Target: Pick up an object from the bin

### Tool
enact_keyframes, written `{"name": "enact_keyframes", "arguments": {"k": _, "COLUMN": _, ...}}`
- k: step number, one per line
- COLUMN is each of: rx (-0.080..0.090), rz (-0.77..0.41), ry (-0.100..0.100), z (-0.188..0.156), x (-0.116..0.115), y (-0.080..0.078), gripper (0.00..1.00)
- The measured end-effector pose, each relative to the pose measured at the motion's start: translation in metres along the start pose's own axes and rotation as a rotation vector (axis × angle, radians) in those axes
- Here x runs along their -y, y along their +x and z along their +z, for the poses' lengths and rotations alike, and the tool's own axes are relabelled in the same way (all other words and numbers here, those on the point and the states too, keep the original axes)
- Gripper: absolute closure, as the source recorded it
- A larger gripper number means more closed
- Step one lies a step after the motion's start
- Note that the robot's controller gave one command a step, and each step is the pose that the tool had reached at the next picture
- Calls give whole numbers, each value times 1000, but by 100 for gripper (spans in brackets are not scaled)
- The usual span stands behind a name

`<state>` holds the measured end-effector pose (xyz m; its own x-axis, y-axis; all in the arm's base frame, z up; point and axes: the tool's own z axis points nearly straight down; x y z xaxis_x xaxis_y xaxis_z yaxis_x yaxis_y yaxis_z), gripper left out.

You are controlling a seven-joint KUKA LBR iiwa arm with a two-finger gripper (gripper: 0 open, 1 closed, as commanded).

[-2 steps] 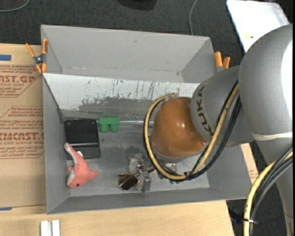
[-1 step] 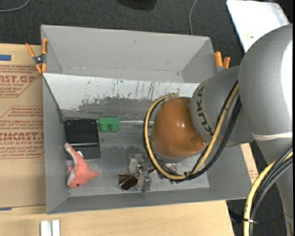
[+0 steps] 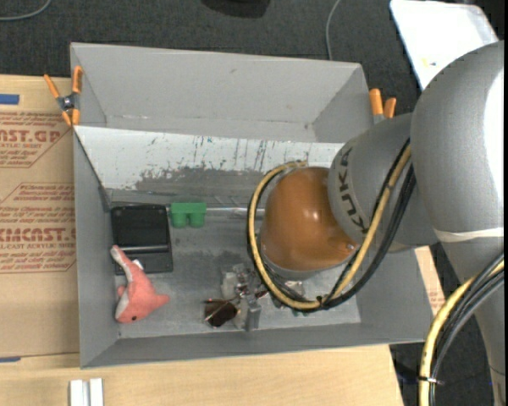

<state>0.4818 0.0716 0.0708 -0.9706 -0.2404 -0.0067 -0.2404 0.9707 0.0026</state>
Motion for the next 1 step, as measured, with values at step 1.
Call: {"name": "enact_keyframes", "arguments": {"k": 1, "rx": 0, "rz": 0, "ry": 0, "z": 0, "x": 0, "y": 0, "gripper": 100}}
